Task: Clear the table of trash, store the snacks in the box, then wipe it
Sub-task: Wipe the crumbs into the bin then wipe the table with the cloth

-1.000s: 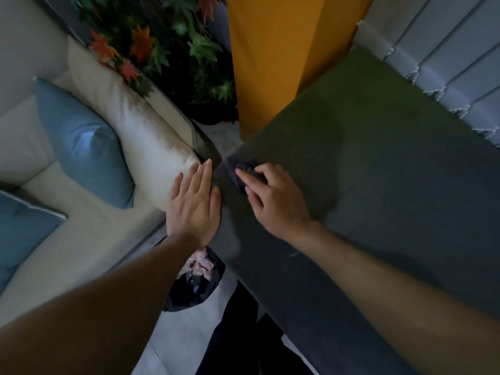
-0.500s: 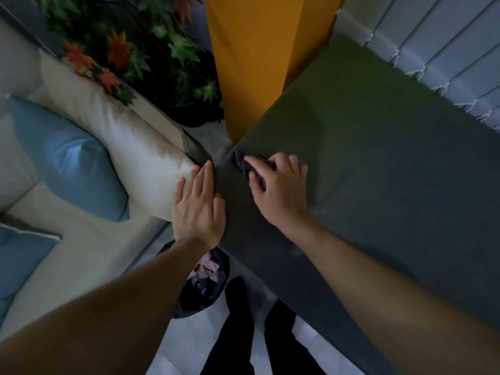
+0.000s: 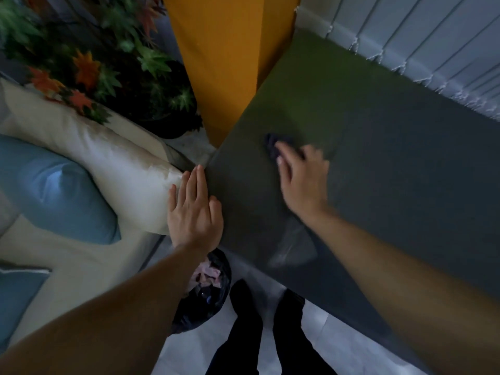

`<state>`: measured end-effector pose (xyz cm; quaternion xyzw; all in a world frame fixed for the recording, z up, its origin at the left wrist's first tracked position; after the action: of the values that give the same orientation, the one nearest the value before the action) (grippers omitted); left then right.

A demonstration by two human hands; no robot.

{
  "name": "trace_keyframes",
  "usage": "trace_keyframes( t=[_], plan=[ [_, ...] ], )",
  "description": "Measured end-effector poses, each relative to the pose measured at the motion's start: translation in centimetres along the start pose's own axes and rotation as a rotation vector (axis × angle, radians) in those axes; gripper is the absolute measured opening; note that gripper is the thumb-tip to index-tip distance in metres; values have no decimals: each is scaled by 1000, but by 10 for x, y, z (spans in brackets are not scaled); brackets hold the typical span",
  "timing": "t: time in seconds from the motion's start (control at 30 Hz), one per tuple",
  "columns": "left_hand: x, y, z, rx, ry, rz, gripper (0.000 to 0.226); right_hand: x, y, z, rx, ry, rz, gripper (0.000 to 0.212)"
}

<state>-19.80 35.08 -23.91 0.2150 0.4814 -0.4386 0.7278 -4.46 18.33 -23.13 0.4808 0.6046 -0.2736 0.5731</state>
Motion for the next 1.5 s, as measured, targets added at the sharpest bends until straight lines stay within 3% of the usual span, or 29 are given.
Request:
trace_keyframes(
  t=[0.1, 0.17, 0.23, 0.37, 0.4, 0.5, 0.57, 0.63, 0.73, 0.8, 0.97, 1.03, 1.17, 1.23, 1.37, 1.43, 1.5],
  plan=[
    [0, 1, -1, 5, 5, -5, 69, -1, -56, -16, -329, 113, -52, 32],
    [0, 0, -2, 5, 10, -9, 69, -4, -60, -6, -436, 104, -69, 33],
    [1, 0, -2, 5, 22, -17, 69, -4, -37, 13, -354, 34, -15, 36],
    [2, 1, -1, 11, 79, -60, 66, -6, -7, 31, 112, 11, 59, 34],
    [1, 2, -1, 12, 90, -78, 65, -6, -16, 24, 102, 15, 51, 34],
    [0, 10, 4, 86, 150, -131, 65, -10, -59, 5, -236, 87, -14, 32],
    [1, 20, 10, 173, 182, -155, 66, -14, -64, 16, -360, 29, -30, 33],
    [4, 33, 18, 217, 181, -153, 66, -15, -43, 38, -269, -61, 5, 35],
    [10, 51, 35, 266, 169, -141, 65, -17, -8, 70, 82, -91, 47, 34],
    [16, 63, 50, 277, 160, -146, 63, -17, -9, 67, 185, -91, 52, 33],
    [32, 95, 88, 267, 135, -170, 63, -25, -49, 58, -193, -87, -48, 36],
    [39, 107, 102, 264, 123, -188, 64, -25, -32, 81, -112, -134, -22, 37],
    [50, 114, 116, 217, 136, -140, 66, -22, 2, 105, 299, -114, 50, 32],
    [50, 112, 117, 216, 154, -112, 68, -19, -3, 88, 241, -101, 46, 31],
    [50, 112, 119, 204, 167, -97, 68, -17, -10, 75, -122, -52, -32, 33],
    [52, 112, 119, 206, 162, -94, 68, -12, 22, 95, -95, -106, -7, 35],
    [51, 113, 118, 205, 156, -95, 68, -6, 64, 118, 98, -109, 58, 35]
  ],
)
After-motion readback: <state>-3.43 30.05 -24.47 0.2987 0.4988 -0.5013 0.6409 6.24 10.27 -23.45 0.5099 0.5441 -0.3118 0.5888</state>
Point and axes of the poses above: each hand's wrist, its own y-axis towards the middle knuckle, its own x-axis out of the palm, z = x × y, the point moved 1 cm from there along y, towards the middle knuckle, and after that the axes turned 10 degrees about -y, right-handed, at the moved point
